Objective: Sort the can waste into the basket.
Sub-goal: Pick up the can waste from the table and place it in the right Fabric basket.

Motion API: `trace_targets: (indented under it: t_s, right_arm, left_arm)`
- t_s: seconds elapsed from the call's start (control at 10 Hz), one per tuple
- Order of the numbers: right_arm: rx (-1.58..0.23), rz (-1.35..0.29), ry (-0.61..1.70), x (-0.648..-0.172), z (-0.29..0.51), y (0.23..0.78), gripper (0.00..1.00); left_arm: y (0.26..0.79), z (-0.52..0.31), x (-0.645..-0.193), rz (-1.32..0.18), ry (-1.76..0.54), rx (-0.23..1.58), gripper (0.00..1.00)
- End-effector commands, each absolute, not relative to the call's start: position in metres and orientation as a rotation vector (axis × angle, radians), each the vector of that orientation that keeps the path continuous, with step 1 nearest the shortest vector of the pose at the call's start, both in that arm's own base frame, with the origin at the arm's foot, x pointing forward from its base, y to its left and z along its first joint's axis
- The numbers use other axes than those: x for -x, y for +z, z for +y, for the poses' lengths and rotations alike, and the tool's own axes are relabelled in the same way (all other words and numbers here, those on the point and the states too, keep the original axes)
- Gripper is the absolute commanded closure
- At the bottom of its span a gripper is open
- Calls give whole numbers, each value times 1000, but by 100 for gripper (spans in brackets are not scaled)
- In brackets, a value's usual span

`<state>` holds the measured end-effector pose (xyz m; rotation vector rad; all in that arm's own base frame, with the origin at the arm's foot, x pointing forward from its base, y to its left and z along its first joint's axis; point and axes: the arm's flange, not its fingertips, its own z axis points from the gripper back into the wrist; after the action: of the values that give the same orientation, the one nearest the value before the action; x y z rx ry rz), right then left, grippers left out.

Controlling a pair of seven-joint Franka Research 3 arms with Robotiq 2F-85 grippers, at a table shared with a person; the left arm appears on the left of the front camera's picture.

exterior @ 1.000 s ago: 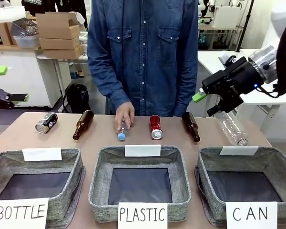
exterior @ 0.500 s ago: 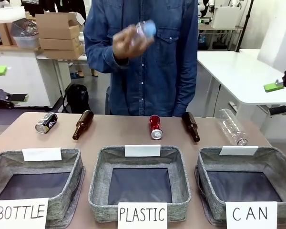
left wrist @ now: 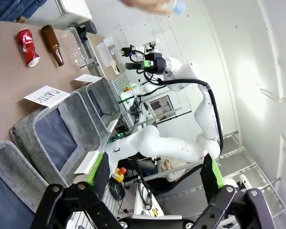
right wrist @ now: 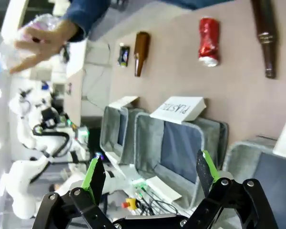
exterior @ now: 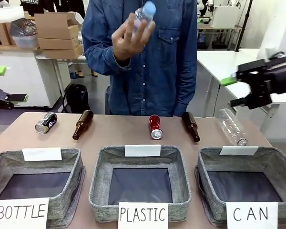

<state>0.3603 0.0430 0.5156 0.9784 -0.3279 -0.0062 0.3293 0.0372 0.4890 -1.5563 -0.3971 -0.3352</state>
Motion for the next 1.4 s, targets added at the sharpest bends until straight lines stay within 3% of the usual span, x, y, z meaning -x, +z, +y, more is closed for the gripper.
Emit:
trace_targets:
  t_s: [0.0, 0.5, 0.8, 1.1, 1.3]
  right_arm:
    - [-943, -285, 19, -381, 36, 516, 0]
    - [-1010, -389, -115, -305, -72, 513, 0]
    - [-1024, -371, -100, -323, -54, 507, 0]
    - [-951, -248, 46, -358, 3, 509, 0]
    - [-977, -259, -10, -348, -18, 502, 0]
  left_arm:
    - [491, 36, -329, -424, -352, 1577, 0]
    - [491, 36, -329, -424, -352, 1577, 0]
    - [491, 36, -329, -424, -352, 1577, 0]
    - [491, 36, -329, -424, -352, 1577, 0]
    - [491, 36, -329, -424, -352, 1577, 0]
